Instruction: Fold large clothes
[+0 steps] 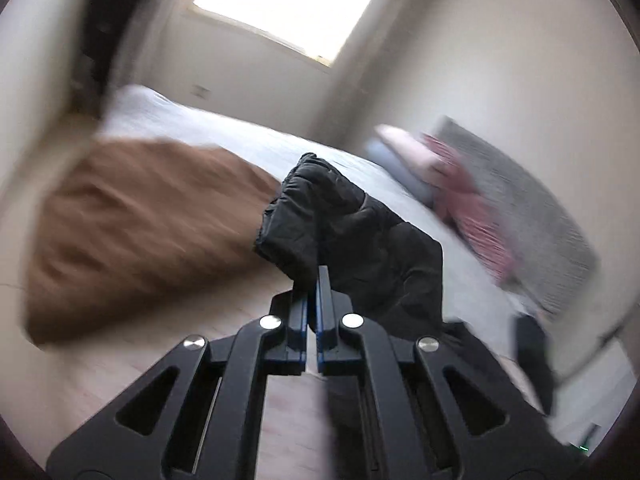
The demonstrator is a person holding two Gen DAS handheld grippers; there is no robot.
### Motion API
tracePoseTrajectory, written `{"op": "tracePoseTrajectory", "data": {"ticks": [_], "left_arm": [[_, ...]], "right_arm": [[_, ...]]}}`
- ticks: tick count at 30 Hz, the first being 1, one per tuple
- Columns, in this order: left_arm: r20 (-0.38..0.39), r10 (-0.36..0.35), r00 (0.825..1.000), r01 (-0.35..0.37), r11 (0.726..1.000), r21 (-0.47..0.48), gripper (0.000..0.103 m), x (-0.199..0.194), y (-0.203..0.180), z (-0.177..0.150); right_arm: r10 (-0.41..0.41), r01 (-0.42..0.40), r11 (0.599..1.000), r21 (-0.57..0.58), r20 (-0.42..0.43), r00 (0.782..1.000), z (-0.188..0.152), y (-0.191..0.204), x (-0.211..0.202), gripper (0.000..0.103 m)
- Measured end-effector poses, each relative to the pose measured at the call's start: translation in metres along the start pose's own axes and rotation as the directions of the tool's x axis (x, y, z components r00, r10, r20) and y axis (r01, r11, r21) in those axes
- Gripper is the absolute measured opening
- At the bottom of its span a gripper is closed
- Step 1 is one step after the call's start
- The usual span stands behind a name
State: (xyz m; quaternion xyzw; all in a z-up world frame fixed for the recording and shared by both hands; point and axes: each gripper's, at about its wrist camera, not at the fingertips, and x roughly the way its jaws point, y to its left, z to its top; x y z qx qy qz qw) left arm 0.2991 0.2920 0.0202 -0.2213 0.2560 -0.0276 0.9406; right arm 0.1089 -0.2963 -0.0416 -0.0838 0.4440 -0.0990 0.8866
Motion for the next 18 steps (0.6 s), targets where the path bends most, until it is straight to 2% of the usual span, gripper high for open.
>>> {"op": "tracePoseTrajectory", "data": {"ticks": [1,3,4,5,7,8,9,10,11,13,15,18], "left_arm": [[0.026,0.084,0.996,-0.085,0.996,0.025,0.004,-0.001,0.014,0.008],[0.075,0.24,0.968,-0.244,0.968,0.06,0.007,0.0,0.037,0.016],[0.082,0.344,0.936,-0.35,0.933,0.082,0.019,0.003,0.052,0.019],[0.069,0.444,0.894,-0.449,0.888,0.099,0.04,0.008,0.065,0.019],[0.053,0.575,0.817,-0.576,0.807,0.129,0.06,0.012,0.084,0.01],[0.046,0.59,0.806,-0.591,0.796,0.129,0.061,0.011,0.088,0.003],[0.02,0.576,0.817,-0.574,0.81,0.12,0.063,0.009,0.095,-0.004],[-0.032,0.539,0.842,-0.534,0.839,0.107,0.067,0.008,0.101,-0.014],[-0.083,0.506,0.859,-0.498,0.862,0.097,0.071,0.007,0.104,-0.023],[-0.162,0.443,0.882,-0.434,0.897,0.09,0.072,0.004,0.102,-0.041],[-0.231,0.378,0.897,-0.368,0.926,0.088,0.073,-0.004,0.098,-0.059],[-0.313,0.276,0.909,-0.261,0.961,0.091,0.074,-0.013,0.076,-0.087]], "right_arm": [[0.005,-0.005,1.0,0.011,-0.005,1.0,0.0,-0.001,0.001,0.068],[0.01,-0.009,1.0,0.019,-0.015,1.0,0.001,-0.001,0.003,0.068],[0.012,-0.011,1.0,0.017,-0.021,1.0,0.001,0.0,0.004,0.068],[0.012,-0.012,1.0,0.013,-0.025,1.0,0.0,0.001,0.004,0.068],[0.004,-0.004,1.0,0.002,-0.03,1.0,0.0,0.003,0.003,0.068],[0.001,-0.001,1.0,0.001,-0.031,1.0,-0.001,0.004,0.002,0.068],[0.002,-0.002,1.0,0.002,-0.033,0.999,-0.001,0.003,0.001,0.068],[0.007,-0.007,1.0,0.007,-0.035,0.999,-0.002,0.003,0.0,0.068],[0.017,-0.016,1.0,0.013,-0.039,0.999,-0.003,0.001,-0.001,0.068],[0.045,-0.043,0.999,0.033,-0.051,0.998,-0.005,-0.002,-0.002,0.068],[0.066,-0.063,0.997,0.05,-0.06,0.996,-0.007,-0.006,-0.005,0.068],[0.087,-0.083,0.995,0.061,-0.064,0.994,-0.012,-0.009,-0.014,0.07]]}}
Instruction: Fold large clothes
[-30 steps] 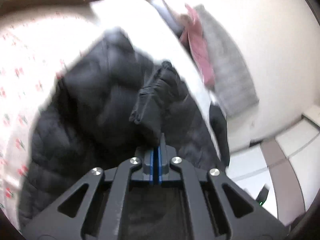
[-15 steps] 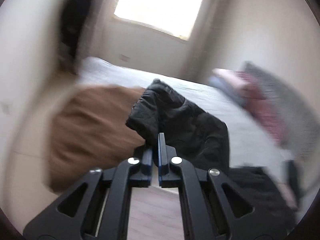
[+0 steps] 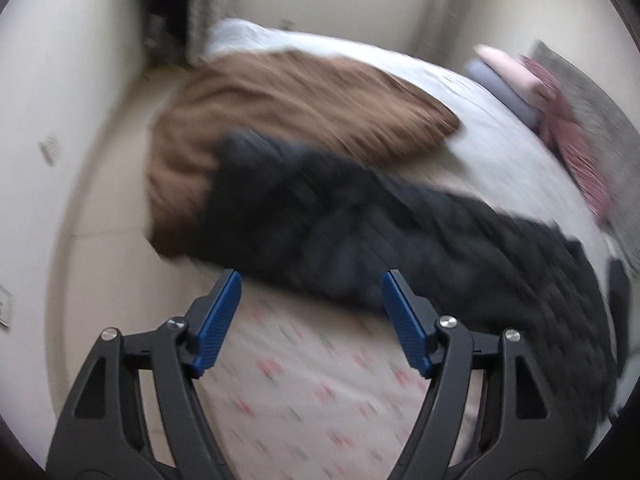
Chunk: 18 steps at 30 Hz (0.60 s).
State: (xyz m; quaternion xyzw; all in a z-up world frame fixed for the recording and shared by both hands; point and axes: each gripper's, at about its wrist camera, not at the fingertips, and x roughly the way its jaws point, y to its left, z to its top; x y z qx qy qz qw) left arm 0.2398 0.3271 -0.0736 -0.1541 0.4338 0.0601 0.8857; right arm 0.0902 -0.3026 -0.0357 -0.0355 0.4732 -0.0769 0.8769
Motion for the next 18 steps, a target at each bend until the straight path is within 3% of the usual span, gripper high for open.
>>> {"op": "tracePoseTrajectory", "data": {"ticks": [4,8,14,18], "left_arm": [[-0.08,-0.129,0.988,0.134,0.989,0.06,0.075,-0.012,-0.037,-0.035],[-0.179,-0.216,0.96,0.243,0.959,0.147,0.075,-0.033,-0.068,-0.075],[-0.301,-0.279,0.912,0.359,0.898,0.256,0.076,-0.056,-0.096,-0.125],[-0.392,-0.28,0.876,0.407,0.866,0.291,0.076,-0.055,-0.099,-0.158]], "right_arm": [[0.039,-0.039,0.998,0.042,0.006,0.999,-0.015,-0.008,-0.021,0.076],[0.094,-0.093,0.991,0.093,-0.005,0.996,-0.034,-0.018,-0.04,0.077],[0.128,-0.124,0.985,0.12,-0.026,0.991,-0.073,-0.03,-0.063,0.079],[0.154,-0.143,0.981,0.134,-0.073,0.985,-0.1,-0.04,-0.054,0.081]]}}
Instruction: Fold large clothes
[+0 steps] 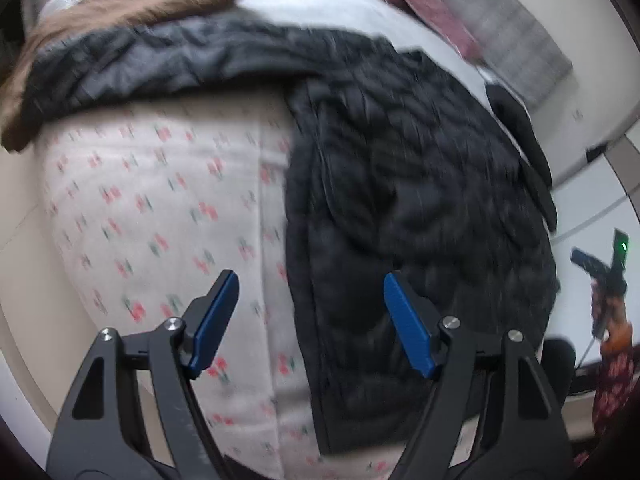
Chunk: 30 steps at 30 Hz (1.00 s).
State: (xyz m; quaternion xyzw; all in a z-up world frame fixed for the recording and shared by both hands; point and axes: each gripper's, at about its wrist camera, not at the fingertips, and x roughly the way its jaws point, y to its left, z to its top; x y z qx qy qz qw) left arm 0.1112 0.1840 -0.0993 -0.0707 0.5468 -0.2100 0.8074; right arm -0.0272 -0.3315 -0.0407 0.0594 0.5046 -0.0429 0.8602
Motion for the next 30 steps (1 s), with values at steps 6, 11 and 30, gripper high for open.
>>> {"op": "tracePoseTrajectory", "data": {"ticks": [6,11,30], "left_arm": [[-0.091,-0.007,0.996,0.008,1.0,0.011,0.074,0.026,-0.004,-0.032],[-0.216,-0.091,0.972,0.098,0.995,0.022,0.024,0.027,-0.031,-0.047],[-0.178,0.247,0.953,-0.225,0.965,0.132,0.071,-0.015,-0.038,-0.044]], "right_arm": [[0.027,0.001,0.98,0.2,-0.133,0.991,-0.025,-0.045,0.055,0.076],[0.188,-0.154,0.956,0.25,-0.118,0.975,-0.03,-0.038,0.06,0.011],[0.136,-0.106,0.976,0.192,-0.149,0.98,-0.053,-0.061,0.016,0.069]]}}
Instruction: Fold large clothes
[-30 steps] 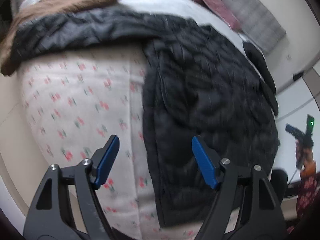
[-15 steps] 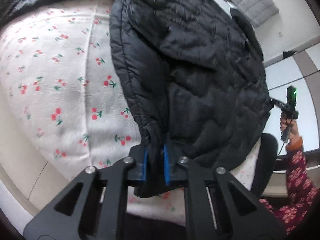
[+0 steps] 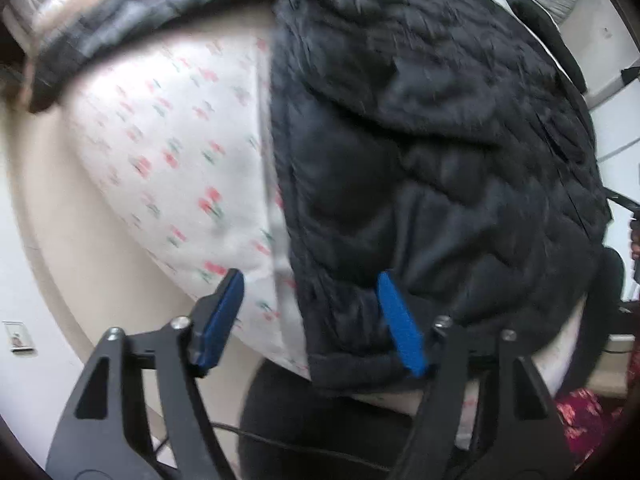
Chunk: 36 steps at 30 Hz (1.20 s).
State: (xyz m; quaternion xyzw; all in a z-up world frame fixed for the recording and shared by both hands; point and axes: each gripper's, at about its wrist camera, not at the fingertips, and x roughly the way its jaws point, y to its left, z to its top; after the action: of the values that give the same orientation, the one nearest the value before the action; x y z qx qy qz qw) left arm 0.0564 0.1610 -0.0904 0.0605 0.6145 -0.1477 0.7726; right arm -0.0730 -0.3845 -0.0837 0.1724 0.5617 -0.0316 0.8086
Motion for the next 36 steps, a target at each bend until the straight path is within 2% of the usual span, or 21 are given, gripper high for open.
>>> {"op": "tracePoseTrajectory", "data": {"ticks": [3,7,11,15,18,21,25,28,29,30,31,32,33,35,36], "left_arm": [[0.053,0.001,0.999,0.001,1.0,-0.026,0.077,-0.014,-0.001,0.012],[0.113,-0.02,0.993,0.024,0.999,-0.042,0.081,-0.024,-0.012,0.035],[0.15,-0.033,0.988,0.036,0.999,-0.017,0.082,-0.023,-0.034,0.063],[0.172,-0.082,0.982,0.088,0.996,-0.025,0.083,-0.017,-0.053,0.085],[0.17,-0.11,0.979,0.116,0.993,-0.026,0.083,-0.006,-0.065,0.103],[0.162,-0.119,0.98,0.123,0.992,-0.017,0.083,0.006,-0.077,0.115],[0.167,-0.142,0.976,0.142,0.99,0.015,0.083,0.02,-0.098,0.132],[0.169,-0.178,0.969,0.174,0.984,0.039,0.083,0.028,-0.117,0.148],[0.172,-0.195,0.966,0.188,0.981,0.053,0.083,0.03,-0.125,0.154],[0.175,-0.214,0.961,0.204,0.976,0.075,0.083,0.032,-0.137,0.162],[0.179,-0.232,0.956,0.216,0.971,0.103,0.083,0.034,-0.153,0.171],[0.183,-0.249,0.951,0.226,0.965,0.135,0.083,0.035,-0.17,0.18],[0.188,-0.265,0.946,0.235,0.958,0.166,0.083,0.036,-0.185,0.188],[0.2,-0.299,0.933,0.251,0.939,0.234,0.081,0.037,-0.219,0.203],[0.206,-0.324,0.923,0.265,0.926,0.268,0.079,0.039,-0.237,0.211]], "right_arm": [[0.058,-0.07,0.991,0.112,0.106,0.993,0.014,-0.022,-0.021,0.073],[0.136,-0.2,0.936,0.289,0.227,0.964,0.038,-0.056,-0.035,0.073],[0.166,-0.31,0.845,0.436,0.337,0.927,0.06,-0.077,-0.025,0.073],[0.18,-0.401,0.708,0.582,0.399,0.899,0.077,-0.1,0.01,0.073],[0.181,-0.417,0.633,0.652,0.4,0.899,0.085,-0.12,0.033,0.073],[0.154,-0.409,0.607,0.681,0.404,0.902,0.102,-0.133,0.05,0.073],[0.09,-0.393,0.595,0.701,0.428,0.899,0.13,-0.148,0.066,0.071],[0.041,-0.384,0.577,0.721,0.444,0.895,0.148,-0.158,0.073,0.058],[0.031,-0.377,0.577,0.725,0.442,0.897,0.156,-0.159,0.075,0.042],[0.017,-0.358,0.591,0.723,0.433,0.901,0.165,-0.158,0.075,0.017],[-0.004,-0.326,0.624,0.71,0.42,0.908,0.177,-0.158,0.071,0.009],[-0.025,-0.301,0.654,0.694,0.417,0.908,0.183,-0.158,0.064,0.008],[-0.065,-0.266,0.705,0.658,0.433,0.899,0.196,-0.153,0.049,0.007],[-0.07,-0.264,0.782,0.565,0.501,0.863,0.21,-0.141,0.019,0.006],[-0.053,-0.285,0.831,0.478,0.578,0.814,0.217,-0.131,0.001,0.006]]}}
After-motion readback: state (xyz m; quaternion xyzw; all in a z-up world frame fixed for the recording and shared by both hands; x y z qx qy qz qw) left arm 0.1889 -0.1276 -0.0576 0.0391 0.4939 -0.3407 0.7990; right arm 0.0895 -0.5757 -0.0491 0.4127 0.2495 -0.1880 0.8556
